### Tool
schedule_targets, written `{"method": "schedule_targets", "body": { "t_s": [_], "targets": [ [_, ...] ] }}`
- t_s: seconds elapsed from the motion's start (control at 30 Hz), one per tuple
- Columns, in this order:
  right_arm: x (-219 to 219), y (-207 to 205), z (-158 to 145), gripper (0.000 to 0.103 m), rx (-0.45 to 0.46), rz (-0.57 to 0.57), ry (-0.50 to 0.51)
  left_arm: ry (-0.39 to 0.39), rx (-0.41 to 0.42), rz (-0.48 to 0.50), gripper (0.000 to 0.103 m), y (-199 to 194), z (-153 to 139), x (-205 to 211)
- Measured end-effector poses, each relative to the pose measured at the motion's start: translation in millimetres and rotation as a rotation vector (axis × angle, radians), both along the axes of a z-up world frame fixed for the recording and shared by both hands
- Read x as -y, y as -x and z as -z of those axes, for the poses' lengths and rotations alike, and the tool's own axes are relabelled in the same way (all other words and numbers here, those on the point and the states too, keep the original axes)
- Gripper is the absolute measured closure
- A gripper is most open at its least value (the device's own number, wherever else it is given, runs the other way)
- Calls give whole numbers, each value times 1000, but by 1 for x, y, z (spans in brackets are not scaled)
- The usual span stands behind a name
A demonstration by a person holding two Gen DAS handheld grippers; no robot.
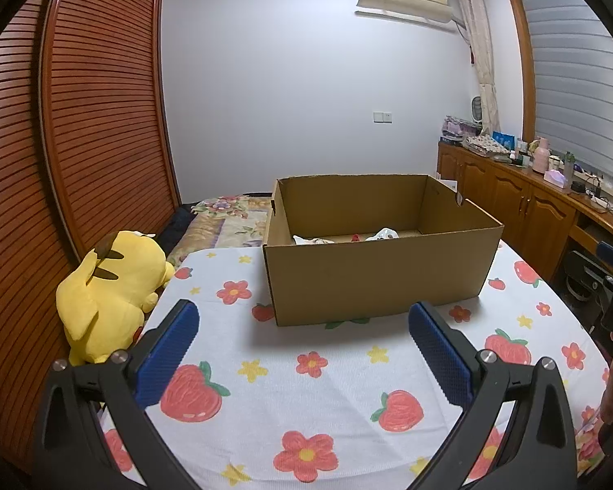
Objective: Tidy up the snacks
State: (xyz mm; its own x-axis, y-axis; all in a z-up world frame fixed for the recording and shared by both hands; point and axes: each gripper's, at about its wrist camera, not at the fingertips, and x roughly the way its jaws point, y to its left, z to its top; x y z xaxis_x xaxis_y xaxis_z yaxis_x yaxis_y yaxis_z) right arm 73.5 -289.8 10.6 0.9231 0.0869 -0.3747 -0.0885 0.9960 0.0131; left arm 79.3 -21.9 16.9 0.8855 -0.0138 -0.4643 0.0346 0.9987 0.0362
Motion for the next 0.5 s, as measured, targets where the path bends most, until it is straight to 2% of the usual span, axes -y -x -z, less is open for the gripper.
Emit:
{"method": "schedule_targets", "body": {
  "t_s": [0.5],
  "targets": [
    [-1, 0, 0, 0, -2, -1, -1, -1, 8, -6, 0, 2, -2, -2]
  ]
}}
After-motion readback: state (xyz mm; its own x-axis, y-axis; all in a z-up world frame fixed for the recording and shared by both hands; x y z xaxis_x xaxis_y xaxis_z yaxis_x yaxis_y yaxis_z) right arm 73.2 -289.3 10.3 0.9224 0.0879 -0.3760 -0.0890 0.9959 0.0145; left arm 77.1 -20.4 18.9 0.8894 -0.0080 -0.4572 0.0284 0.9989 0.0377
